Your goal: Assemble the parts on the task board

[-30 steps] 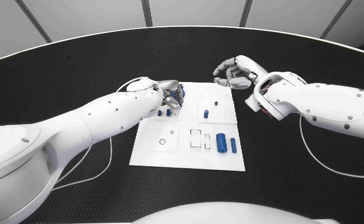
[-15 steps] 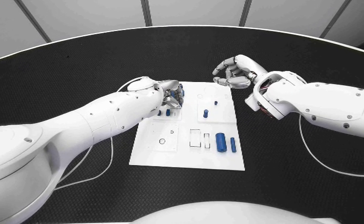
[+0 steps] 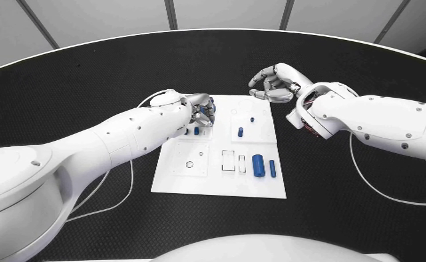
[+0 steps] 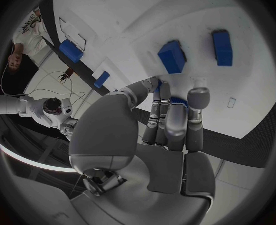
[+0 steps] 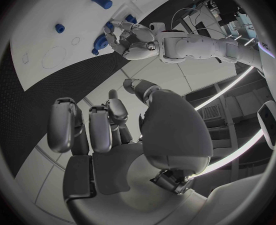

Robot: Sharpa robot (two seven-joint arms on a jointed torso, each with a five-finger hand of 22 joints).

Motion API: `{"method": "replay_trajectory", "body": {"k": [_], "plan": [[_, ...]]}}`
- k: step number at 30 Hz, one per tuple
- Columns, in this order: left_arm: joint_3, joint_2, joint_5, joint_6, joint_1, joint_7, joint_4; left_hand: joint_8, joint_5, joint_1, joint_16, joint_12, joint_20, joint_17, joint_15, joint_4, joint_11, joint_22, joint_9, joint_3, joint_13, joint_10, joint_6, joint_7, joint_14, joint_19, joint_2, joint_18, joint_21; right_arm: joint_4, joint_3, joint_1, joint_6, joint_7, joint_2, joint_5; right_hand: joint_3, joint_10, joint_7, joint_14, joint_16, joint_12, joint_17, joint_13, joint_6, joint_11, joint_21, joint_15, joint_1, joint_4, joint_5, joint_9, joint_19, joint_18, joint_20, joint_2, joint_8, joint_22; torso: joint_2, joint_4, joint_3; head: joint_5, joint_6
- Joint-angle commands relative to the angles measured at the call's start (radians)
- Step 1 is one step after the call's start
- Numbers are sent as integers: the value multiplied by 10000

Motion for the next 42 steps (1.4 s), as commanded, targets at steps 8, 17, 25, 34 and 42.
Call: {"method": "replay_trajectory", "body": {"k": [8,17,25,34,42], "plan": [[-1,33,-2,-104,-17,-83,-18,-120,-292,-220,-6,-74,-3,87,-47,102,78,-14,-37,-258,-3326,36,-2,33,-4,70,-224,-40,34,1,0,0,-2,-2,-4,0,36,46,-34,463,-57,9,366,-7,47,-15,-26,-101,-38,-3,60,4,11,57,-85,22,40,307,2,-2,-3,-12,-19],[-1,56,-2,-108,-19,-176,-20,-197,-349,-238,19,-103,4,202,-34,114,102,-77,-47,-376,-3321,3,-101,70,26,56,-317,-32,1,15,1,1,-7,-2,-17,0,36,46,-34,463,-57,9,366,-7,47,-15,-26,-101,-38,-3,60,4,11,57,-85,22,40,307,4,-2,-3,-22,-22],[-1,59,-5,-61,-19,-226,-26,-219,-301,31,23,-117,9,210,-34,61,97,-38,-26,-252,-3306,19,-76,68,33,94,-113,-40,18,28,1,1,-10,-5,-34,0,36,46,-34,463,-57,9,366,-7,47,-15,-26,-101,-38,-3,60,4,11,57,-85,22,40,307,7,2,-7,-28,-27],[-2,79,-7,-100,-20,-124,-12,-237,-275,358,36,-144,0,212,-46,-55,84,2,8,103,-3294,92,17,63,50,126,166,-47,52,39,1,1,-9,-9,-42,0,44,57,-38,467,-59,14,370,-9,49,-20,-26,-106,-32,-13,64,3,17,55,-89,24,50,310,8,-5,-11,-32,-30],[-2,79,-7,-147,-20,-63,-14,-222,-267,477,7,-156,-23,19,-77,-70,49,125,57,477,-3277,201,180,39,33,183,474,-66,139,44,1,1,-9,-9,-46,0,44,57,-38,467,-59,14,370,-9,49,-20,-26,-106,-32,-13,64,3,17,55,-89,24,50,310,1,3,-9,-38,-38]]}}
